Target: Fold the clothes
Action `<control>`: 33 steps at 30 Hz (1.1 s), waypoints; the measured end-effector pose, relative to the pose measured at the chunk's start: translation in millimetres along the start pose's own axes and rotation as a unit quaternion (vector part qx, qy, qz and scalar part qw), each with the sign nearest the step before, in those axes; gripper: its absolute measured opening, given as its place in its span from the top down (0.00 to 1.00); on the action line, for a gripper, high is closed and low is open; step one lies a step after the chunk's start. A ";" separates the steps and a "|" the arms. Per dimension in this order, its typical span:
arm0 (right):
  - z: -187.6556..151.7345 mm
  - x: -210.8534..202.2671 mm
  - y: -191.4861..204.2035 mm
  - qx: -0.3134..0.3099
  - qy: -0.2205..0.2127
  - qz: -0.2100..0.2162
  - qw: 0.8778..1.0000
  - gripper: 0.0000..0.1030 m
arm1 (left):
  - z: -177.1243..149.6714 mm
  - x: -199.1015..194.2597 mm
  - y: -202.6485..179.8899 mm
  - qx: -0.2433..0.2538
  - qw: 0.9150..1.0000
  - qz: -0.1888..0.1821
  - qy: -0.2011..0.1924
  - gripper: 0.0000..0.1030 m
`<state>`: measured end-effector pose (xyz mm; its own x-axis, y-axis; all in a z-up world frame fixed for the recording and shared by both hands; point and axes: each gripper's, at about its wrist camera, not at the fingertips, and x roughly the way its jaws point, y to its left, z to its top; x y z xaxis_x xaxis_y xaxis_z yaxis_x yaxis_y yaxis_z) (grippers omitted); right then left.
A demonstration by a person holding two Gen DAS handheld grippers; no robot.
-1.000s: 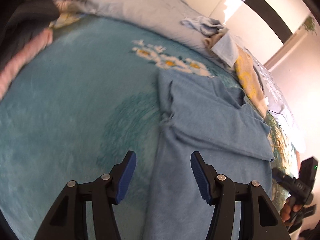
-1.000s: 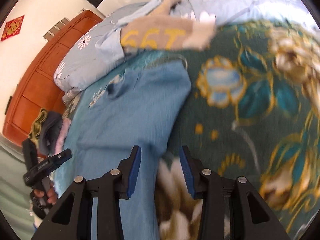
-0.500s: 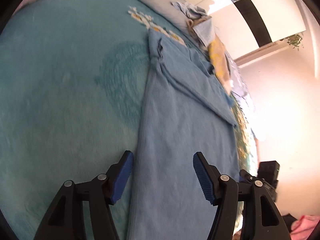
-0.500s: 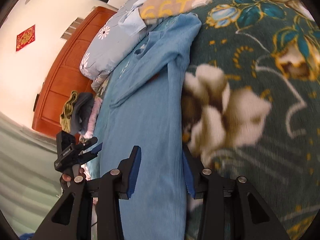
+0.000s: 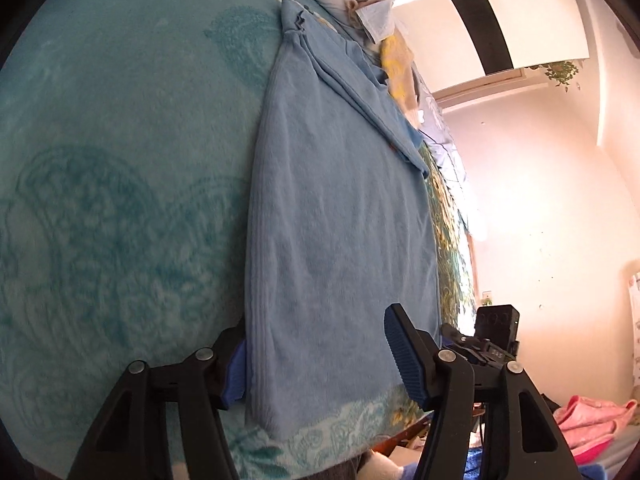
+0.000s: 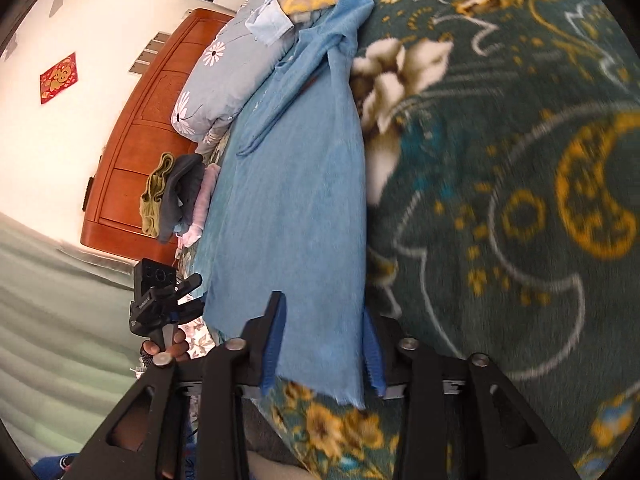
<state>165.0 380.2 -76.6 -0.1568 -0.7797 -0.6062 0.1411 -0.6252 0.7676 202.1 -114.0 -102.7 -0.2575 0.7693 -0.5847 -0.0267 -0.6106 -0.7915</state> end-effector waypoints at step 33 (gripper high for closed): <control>205.4 -5.2 25.1 0.001 -0.157 0.136 0.978 0.98 | 207.4 13.3 -36.7 -0.080 0.984 -0.069 -0.144 0.95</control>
<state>-31.4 375.7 -11.4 -0.4066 -0.8679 -0.2855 0.2169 -0.3952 0.8926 -0.7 -120.3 -44.5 -0.5257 0.7436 -0.4131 0.0651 -0.4490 -0.8911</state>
